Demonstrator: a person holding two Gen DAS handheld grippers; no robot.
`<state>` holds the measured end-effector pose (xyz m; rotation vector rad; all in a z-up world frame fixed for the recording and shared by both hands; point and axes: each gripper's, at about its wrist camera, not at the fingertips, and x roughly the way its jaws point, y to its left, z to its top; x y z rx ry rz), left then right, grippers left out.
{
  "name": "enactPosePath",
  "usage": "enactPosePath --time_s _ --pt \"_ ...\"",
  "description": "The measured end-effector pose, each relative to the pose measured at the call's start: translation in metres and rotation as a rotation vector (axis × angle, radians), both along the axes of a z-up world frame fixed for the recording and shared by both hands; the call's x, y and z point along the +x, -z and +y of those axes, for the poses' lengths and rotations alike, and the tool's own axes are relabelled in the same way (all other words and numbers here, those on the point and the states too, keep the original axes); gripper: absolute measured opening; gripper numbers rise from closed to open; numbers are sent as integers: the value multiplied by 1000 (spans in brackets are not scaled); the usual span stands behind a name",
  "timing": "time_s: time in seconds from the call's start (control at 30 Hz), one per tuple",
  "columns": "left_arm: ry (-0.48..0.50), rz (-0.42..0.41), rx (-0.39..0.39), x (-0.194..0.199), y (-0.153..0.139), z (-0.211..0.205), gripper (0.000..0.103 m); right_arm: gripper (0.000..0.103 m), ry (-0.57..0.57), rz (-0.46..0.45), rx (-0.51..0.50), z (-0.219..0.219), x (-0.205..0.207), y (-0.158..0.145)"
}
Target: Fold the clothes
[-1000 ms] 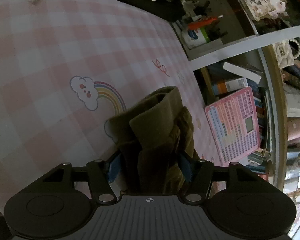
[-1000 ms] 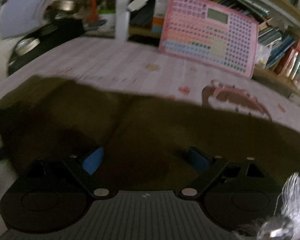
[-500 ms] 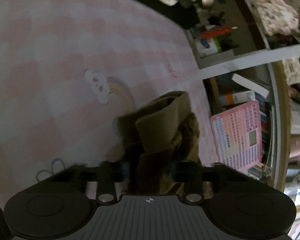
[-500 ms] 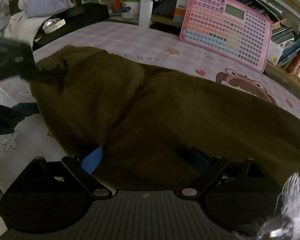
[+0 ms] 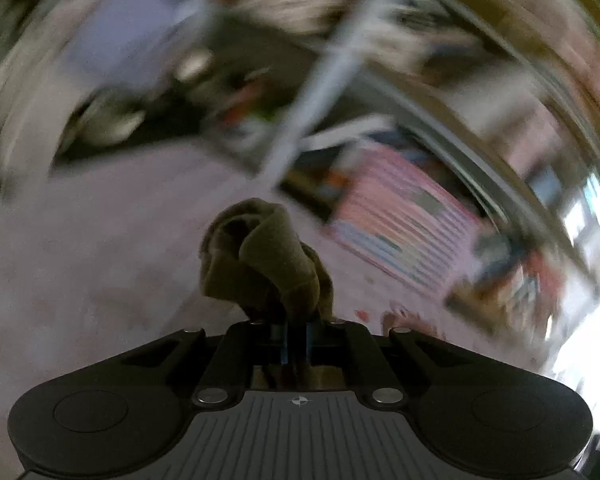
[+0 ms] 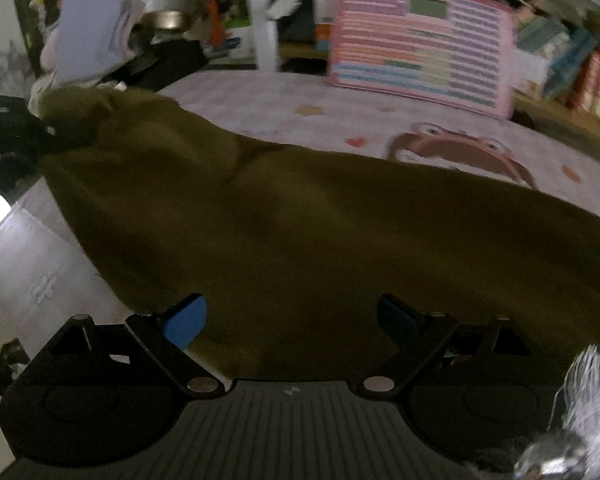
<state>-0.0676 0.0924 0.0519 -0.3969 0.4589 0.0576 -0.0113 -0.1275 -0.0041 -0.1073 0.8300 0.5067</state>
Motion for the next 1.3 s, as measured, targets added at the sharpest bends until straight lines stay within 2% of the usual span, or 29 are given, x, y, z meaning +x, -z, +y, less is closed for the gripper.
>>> enactPosePath --time_s 0.13,0.23,0.33,0.4,0.43,0.47,0.5,0.57,0.67,0.77,0.83,0.93,1.07,1.17,1.3 --pt "123 13 253 3 -16 -63 6 92 73 -1 32 -55 4 -3" --pt "202 78 424 12 -6 -109 7 92 157 2 53 -91 11 -2" --pt "279 195 528 22 16 -152 21 92 195 24 79 -119 17 3" --pt "325 295 548 30 32 -177 38 92 202 44 90 -132 19 8" --pt "339 334 548 32 36 -186 42 92 203 56 94 -137 20 10" --pt "351 370 547 34 41 -194 52 92 201 68 97 -142 20 13" --pt "354 369 525 31 40 -198 63 92 199 79 100 -146 21 15" --pt "344 346 462 23 34 -198 72 92 195 101 110 -154 23 18" --pt "289 307 341 11 22 -186 74 92 184 136 139 -159 28 22" --pt "144 259 229 -4 11 -166 81 92 158 165 176 -158 35 21" --pt "20 266 195 -13 7 -158 82 92 135 199 218 -156 40 22" --pt "-102 314 176 -25 10 -146 82 95 130 288 266 -147 50 25" --pt "-191 358 140 -37 15 -128 82 97 94 373 349 -130 63 22" --pt "-213 346 150 -43 10 -118 82 97 72 427 432 -117 74 23" --pt "-203 333 174 -37 5 -111 82 96 170 577 608 -118 91 40"
